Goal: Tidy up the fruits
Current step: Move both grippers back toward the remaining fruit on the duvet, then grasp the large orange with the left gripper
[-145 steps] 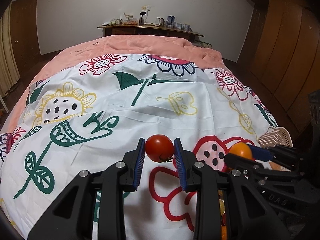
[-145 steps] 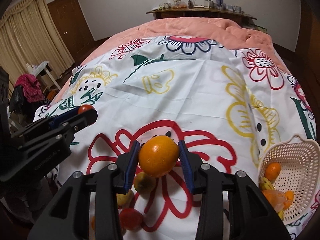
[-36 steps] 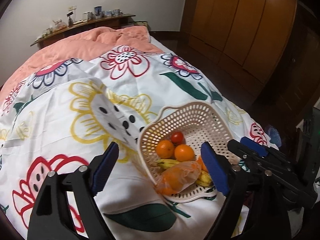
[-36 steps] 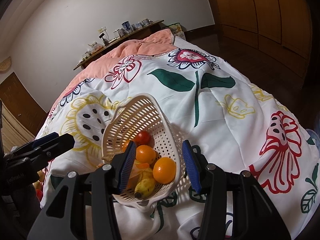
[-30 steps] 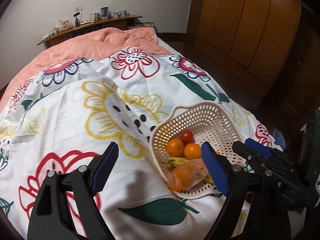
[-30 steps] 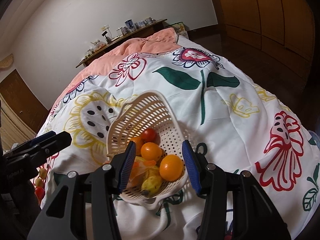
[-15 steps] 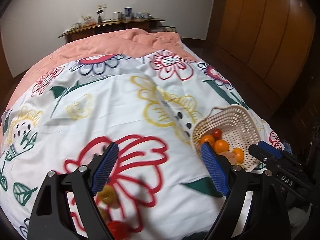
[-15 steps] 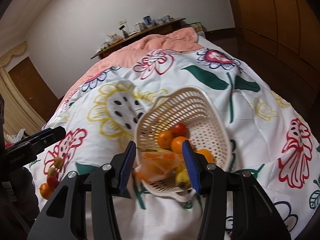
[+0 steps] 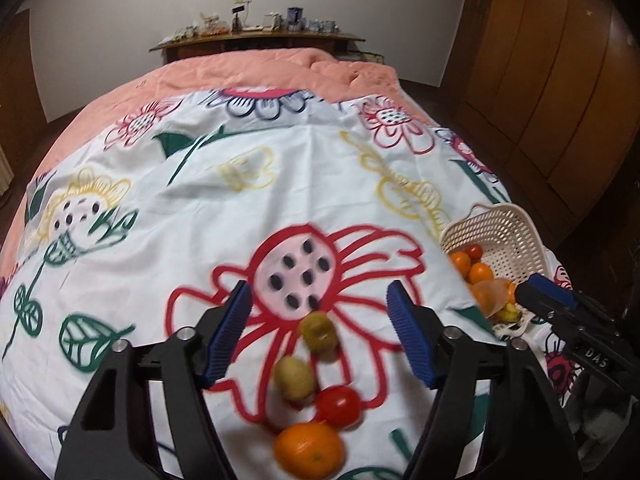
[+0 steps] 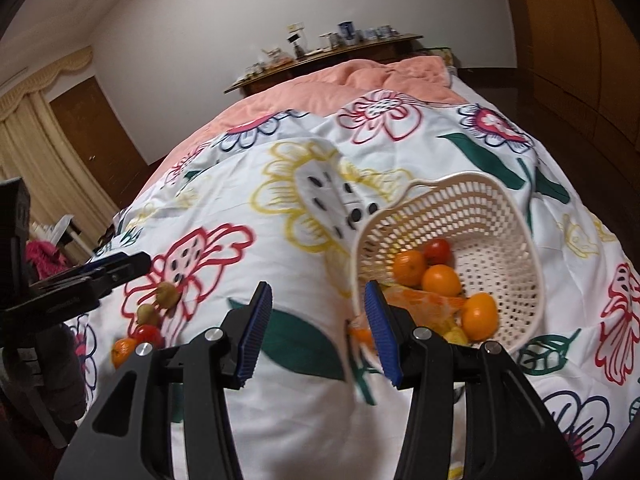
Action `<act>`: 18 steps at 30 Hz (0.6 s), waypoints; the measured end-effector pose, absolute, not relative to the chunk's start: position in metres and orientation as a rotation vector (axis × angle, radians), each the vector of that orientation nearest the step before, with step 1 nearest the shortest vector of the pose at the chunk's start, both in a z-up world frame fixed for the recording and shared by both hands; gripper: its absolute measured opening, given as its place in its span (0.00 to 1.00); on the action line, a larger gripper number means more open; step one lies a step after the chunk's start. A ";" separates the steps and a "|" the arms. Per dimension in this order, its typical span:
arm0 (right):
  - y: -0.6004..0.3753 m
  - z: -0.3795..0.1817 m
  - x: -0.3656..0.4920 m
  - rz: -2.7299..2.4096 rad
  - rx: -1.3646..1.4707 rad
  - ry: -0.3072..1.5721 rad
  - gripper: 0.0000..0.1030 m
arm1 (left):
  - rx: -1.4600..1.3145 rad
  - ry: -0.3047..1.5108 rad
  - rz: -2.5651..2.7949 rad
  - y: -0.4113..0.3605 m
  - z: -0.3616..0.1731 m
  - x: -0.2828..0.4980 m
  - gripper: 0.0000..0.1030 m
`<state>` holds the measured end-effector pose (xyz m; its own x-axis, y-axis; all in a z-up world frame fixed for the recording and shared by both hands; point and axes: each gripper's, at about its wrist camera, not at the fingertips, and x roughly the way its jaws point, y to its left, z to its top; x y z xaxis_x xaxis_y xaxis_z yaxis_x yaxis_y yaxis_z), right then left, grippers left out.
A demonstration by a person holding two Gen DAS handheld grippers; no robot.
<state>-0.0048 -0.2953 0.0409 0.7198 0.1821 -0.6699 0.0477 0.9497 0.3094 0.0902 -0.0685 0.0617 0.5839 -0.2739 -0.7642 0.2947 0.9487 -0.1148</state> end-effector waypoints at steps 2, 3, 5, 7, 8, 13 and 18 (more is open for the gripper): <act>-0.288 0.043 -0.005 0.091 0.307 0.768 0.47 | 0.010 0.907 -0.328 -0.058 0.056 0.086 0.59; -0.283 0.043 -0.005 0.102 0.300 0.770 0.47 | 0.006 0.914 -0.326 -0.055 0.053 0.084 0.56; -0.275 0.044 -0.005 0.118 0.289 0.775 0.47 | -0.001 0.926 -0.328 -0.047 0.050 0.078 0.55; -0.267 0.045 -0.004 0.136 0.274 0.781 0.47 | -0.005 0.928 -0.333 -0.041 0.048 0.071 0.54; -0.263 0.045 -0.004 0.143 0.270 0.785 0.47 | -0.007 0.928 -0.335 -0.039 0.047 0.069 0.54; -0.252 0.043 -0.004 0.161 0.265 0.801 0.47 | -0.025 0.933 -0.381 -0.031 0.048 0.049 0.54; -0.241 0.045 -0.005 0.175 0.253 0.807 0.47 | -0.024 0.967 -0.434 -0.034 0.035 0.035 0.45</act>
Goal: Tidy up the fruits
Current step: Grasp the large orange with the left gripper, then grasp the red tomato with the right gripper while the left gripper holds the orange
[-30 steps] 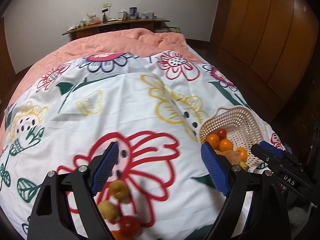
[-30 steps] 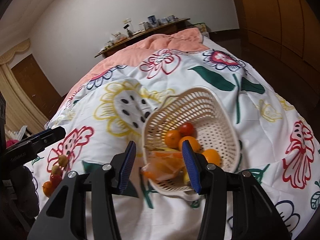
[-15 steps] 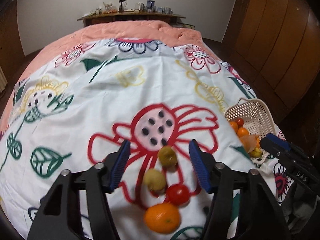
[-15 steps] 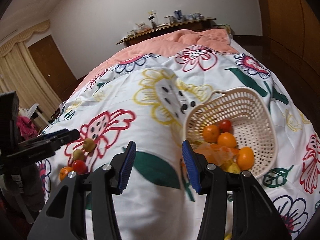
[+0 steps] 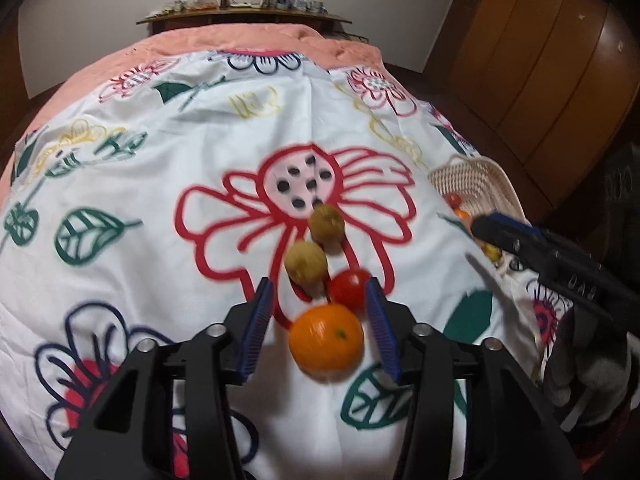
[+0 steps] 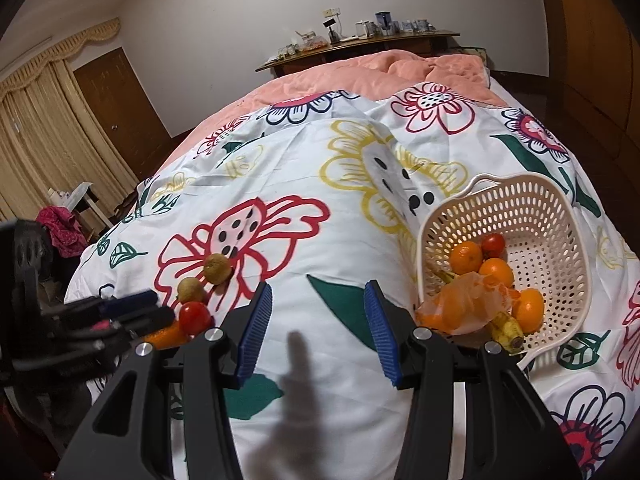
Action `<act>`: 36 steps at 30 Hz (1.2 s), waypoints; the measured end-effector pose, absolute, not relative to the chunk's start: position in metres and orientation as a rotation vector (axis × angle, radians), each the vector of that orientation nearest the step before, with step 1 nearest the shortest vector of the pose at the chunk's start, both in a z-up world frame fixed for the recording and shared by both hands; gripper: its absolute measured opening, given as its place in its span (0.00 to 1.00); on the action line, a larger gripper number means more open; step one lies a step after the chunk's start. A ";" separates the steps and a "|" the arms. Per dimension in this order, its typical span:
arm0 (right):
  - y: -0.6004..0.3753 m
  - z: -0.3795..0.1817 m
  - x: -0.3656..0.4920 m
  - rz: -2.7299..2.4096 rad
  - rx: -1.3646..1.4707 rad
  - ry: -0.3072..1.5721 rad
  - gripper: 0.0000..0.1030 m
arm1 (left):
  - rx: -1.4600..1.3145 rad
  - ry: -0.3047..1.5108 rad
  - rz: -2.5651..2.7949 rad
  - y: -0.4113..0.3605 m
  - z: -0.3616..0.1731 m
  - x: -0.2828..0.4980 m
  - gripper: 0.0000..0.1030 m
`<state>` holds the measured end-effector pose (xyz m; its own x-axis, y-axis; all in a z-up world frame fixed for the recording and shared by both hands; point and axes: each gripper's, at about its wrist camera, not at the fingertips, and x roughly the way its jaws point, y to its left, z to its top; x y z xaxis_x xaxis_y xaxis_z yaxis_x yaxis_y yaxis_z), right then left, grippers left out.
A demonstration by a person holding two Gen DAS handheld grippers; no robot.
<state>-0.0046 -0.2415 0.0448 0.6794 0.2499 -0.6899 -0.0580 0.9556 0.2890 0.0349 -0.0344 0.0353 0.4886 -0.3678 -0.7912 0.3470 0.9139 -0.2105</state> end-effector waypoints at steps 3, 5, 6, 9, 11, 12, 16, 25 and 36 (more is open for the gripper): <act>-0.233 0.046 -0.005 0.193 0.241 0.816 0.47 | -0.035 0.983 -0.452 -0.033 0.028 0.032 0.43; -0.227 0.045 -0.005 0.213 0.236 0.827 0.47 | -0.042 0.982 -0.465 -0.032 0.027 0.030 0.43; -0.223 0.045 -0.005 0.223 0.227 0.832 0.47 | -0.041 0.981 -0.472 -0.032 0.026 0.029 0.42; -0.211 0.046 -0.004 0.251 0.207 0.841 0.47 | -0.035 0.981 -0.485 -0.033 0.023 0.026 0.42; -0.205 0.045 -0.003 0.266 0.200 0.847 0.47 | -0.048 0.989 -0.495 -0.031 0.021 0.025 0.42; -0.201 0.045 -0.002 0.273 0.195 0.851 0.47 | -0.053 0.990 -0.498 -0.030 0.020 0.025 0.42; -0.190 0.043 0.001 0.291 0.184 0.869 0.47 | -0.061 0.979 -0.513 -0.029 0.021 0.022 0.42; -0.170 0.041 0.006 0.323 0.155 0.894 0.47 | -0.104 0.960 -0.527 -0.020 0.020 0.018 0.40; -0.153 0.037 0.010 0.347 0.118 0.918 0.47 | -0.116 0.902 -0.463 0.002 0.037 0.015 0.40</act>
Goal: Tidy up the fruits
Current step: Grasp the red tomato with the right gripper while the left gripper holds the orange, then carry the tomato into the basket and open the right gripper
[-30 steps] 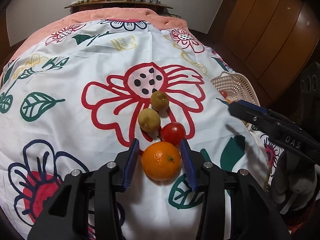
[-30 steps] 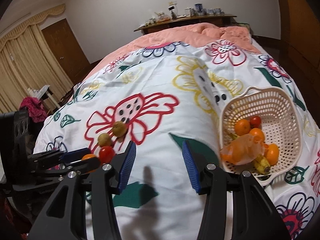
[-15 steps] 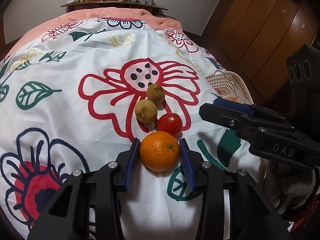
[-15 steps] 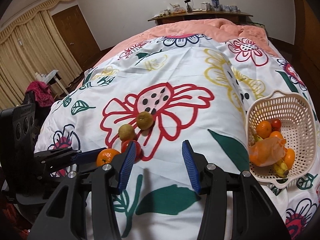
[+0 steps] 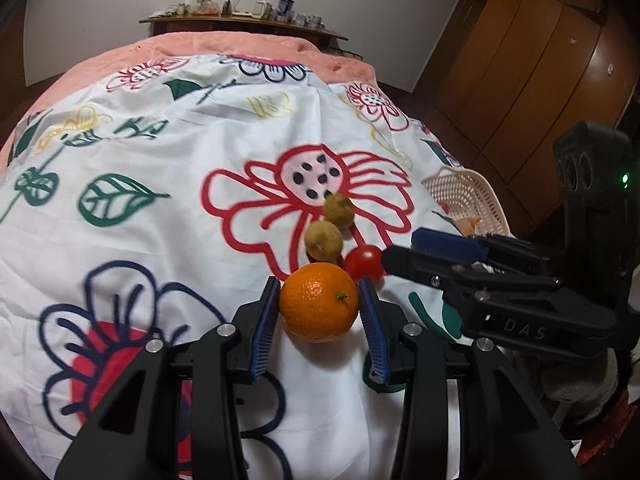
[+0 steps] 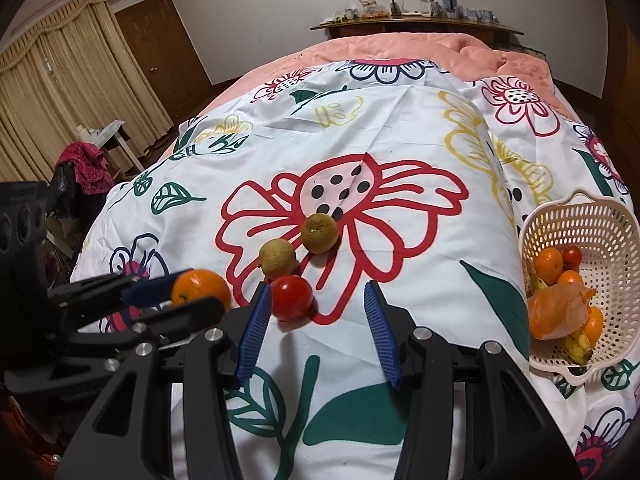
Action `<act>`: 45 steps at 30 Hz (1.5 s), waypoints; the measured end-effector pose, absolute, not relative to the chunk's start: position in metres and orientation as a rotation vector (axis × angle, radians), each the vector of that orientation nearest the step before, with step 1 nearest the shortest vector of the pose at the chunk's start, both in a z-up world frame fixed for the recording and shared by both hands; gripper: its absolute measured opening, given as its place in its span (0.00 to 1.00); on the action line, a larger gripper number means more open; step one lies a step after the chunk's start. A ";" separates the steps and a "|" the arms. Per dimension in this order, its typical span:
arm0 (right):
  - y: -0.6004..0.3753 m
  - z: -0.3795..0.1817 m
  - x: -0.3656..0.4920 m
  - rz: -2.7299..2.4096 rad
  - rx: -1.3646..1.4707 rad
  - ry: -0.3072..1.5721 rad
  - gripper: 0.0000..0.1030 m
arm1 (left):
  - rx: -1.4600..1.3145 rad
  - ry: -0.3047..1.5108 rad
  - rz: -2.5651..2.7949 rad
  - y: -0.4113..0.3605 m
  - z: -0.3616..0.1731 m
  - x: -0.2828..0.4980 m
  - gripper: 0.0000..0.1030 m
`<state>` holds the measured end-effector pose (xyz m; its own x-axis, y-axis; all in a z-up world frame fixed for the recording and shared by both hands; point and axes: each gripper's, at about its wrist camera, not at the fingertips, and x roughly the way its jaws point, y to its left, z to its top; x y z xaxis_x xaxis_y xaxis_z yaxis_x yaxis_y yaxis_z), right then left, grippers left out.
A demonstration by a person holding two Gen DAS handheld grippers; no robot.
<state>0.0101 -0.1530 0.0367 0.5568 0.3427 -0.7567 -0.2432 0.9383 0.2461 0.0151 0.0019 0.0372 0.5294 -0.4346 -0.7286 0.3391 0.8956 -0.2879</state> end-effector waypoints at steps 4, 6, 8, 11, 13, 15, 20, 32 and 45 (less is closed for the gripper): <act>-0.148 0.036 0.011 0.351 0.102 0.923 0.47 | -0.105 0.875 -0.435 0.008 0.044 0.014 0.40; -0.145 0.036 0.012 0.356 0.088 0.928 0.46 | -0.104 0.866 -0.423 0.011 0.047 0.014 0.40; -0.141 0.034 0.014 0.359 0.072 0.937 0.46 | -0.104 0.860 -0.411 0.014 0.049 0.014 0.40; -0.133 0.033 0.016 0.369 0.036 0.948 0.44 | -0.101 0.851 -0.391 0.019 0.051 0.015 0.40; -0.125 0.032 0.017 0.377 -0.001 0.954 0.44 | -0.102 0.850 -0.378 0.021 0.051 0.016 0.40; -0.118 0.030 0.019 0.382 -0.034 0.968 0.44 | -0.105 0.852 -0.368 0.024 0.051 0.017 0.40; -0.111 0.023 0.027 0.388 -0.064 1.009 0.44 | -0.109 0.854 -0.354 0.027 0.050 0.018 0.40; -0.104 0.021 0.027 0.348 -0.125 1.009 0.28 | -0.110 0.855 -0.353 0.028 0.049 0.019 0.40; -0.117 0.031 0.014 0.342 -0.091 0.969 0.28 | -0.106 0.860 -0.354 0.026 0.046 0.019 0.40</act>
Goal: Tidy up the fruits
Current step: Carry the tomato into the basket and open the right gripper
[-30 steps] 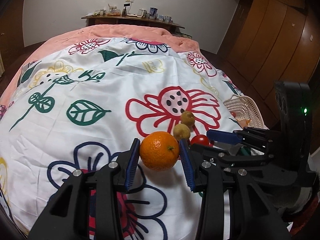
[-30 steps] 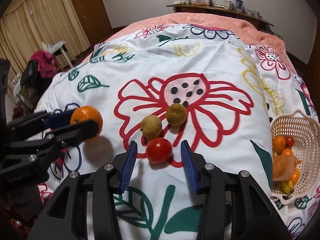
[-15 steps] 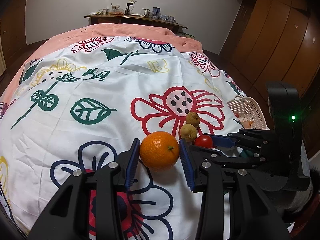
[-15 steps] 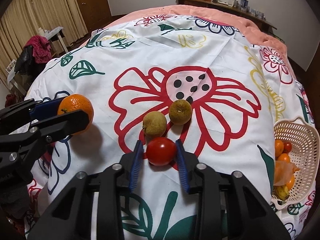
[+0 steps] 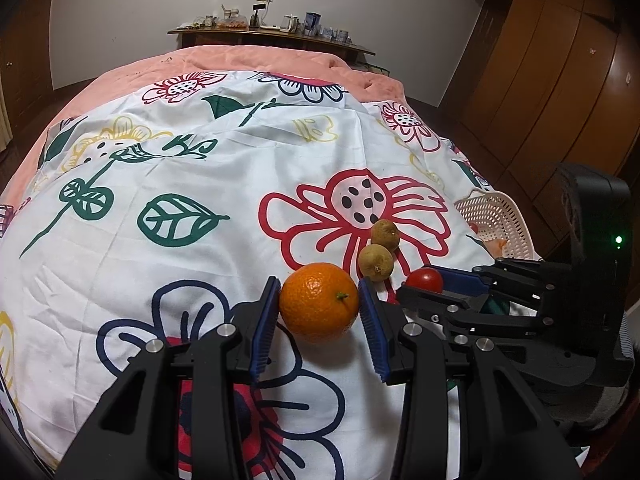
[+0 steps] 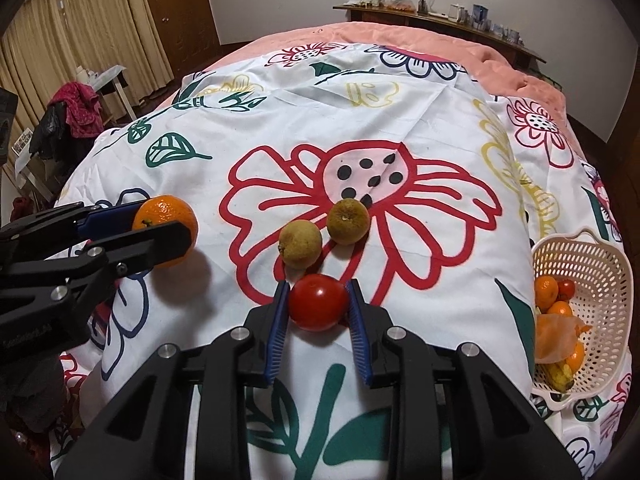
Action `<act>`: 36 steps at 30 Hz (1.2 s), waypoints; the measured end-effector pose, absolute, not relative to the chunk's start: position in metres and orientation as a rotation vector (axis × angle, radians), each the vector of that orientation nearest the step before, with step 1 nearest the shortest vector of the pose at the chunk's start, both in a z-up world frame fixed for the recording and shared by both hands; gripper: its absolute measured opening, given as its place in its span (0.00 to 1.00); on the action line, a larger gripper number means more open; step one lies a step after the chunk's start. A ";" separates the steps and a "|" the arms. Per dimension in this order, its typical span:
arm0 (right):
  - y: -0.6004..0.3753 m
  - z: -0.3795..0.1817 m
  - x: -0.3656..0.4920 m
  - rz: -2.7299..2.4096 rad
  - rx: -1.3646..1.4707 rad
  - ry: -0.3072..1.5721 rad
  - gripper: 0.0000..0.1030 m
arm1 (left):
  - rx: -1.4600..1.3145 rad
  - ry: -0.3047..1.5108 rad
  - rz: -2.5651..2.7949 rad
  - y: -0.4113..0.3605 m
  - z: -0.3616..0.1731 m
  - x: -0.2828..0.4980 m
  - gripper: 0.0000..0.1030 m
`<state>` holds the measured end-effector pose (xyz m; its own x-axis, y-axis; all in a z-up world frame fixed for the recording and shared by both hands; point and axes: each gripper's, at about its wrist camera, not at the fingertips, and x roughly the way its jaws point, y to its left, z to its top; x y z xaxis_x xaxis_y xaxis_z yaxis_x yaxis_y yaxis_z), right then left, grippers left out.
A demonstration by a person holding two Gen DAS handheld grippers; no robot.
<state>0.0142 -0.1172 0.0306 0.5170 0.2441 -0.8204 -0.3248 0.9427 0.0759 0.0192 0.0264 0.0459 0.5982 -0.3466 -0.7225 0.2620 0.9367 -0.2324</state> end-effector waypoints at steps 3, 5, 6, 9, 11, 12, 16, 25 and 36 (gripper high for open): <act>-0.120 0.031 0.012 0.340 -0.083 0.967 0.28 | -0.105 0.861 -0.354 0.026 0.046 0.019 0.40; -0.121 0.032 0.011 0.341 -0.080 0.963 0.28 | -0.102 0.862 -0.356 0.024 0.045 0.019 0.40; -0.122 0.033 0.010 0.341 -0.076 0.959 0.28 | -0.101 0.863 -0.356 0.023 0.045 0.018 0.40; -0.125 0.036 0.009 0.340 -0.065 0.946 0.28 | -0.098 0.864 -0.357 0.020 0.045 0.018 0.40; -0.129 0.039 0.008 0.335 -0.056 0.936 0.28 | -0.098 0.865 -0.359 0.019 0.046 0.018 0.40; -0.132 0.041 0.008 0.328 -0.048 0.929 0.28 | -0.096 0.866 -0.360 0.018 0.045 0.018 0.40; -0.149 0.046 0.006 0.294 -0.009 0.910 0.28 | -0.086 0.867 -0.368 0.011 0.047 0.016 0.40; -0.212 0.057 0.003 0.159 0.104 0.861 0.28 | -0.058 0.874 -0.387 -0.002 0.050 0.015 0.40; -0.305 0.050 -0.002 -0.051 0.222 0.829 0.28 | -0.023 0.883 -0.400 -0.019 0.052 0.016 0.40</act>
